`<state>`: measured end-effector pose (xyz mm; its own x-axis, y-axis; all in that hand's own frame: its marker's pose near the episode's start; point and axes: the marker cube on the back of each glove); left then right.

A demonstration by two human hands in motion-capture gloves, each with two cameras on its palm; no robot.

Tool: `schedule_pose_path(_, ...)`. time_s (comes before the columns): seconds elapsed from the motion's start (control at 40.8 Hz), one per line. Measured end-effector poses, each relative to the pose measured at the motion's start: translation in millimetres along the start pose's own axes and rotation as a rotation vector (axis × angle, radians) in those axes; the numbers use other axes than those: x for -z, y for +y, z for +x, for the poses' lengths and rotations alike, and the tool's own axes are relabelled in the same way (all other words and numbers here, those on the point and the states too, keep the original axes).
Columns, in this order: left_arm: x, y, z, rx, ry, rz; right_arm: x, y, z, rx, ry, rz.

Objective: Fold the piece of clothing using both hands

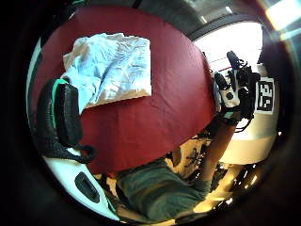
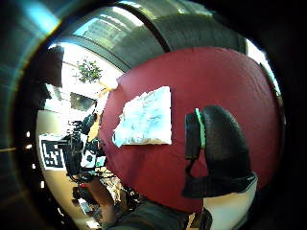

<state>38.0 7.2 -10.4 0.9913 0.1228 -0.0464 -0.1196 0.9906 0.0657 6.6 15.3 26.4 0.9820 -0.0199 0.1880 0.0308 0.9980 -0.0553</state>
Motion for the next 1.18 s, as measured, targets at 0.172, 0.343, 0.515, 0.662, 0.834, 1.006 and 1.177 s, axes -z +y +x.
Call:
schedule_pose_path(0.172,5,9,4,0.002,0.003,-0.014,2,3,-5,0.007,-0.018,0.008)
schedule_pose_path(0.343,-3,5,0,0.016,-0.015,-0.018,-3,2,-8,0.008,-0.029,0.0)
schedule_pose_path(0.515,-8,1,2,0.006,-0.008,-0.007,-8,3,-8,0.011,-0.03,-0.003)
schedule_pose_path(0.662,-6,5,5,-0.007,-0.008,-0.014,-8,6,-9,0.006,-0.036,-0.011)
schedule_pose_path(0.834,-3,7,9,-0.001,0.004,-0.007,3,12,-15,0.023,-0.05,-0.007)
schedule_pose_path(1.006,-7,6,9,0.002,-0.006,-0.006,4,10,-20,0.039,-0.058,0.023)
schedule_pose_path(1.177,-6,8,10,0.001,0.006,0.0,-4,6,-21,0.035,-0.055,0.021)
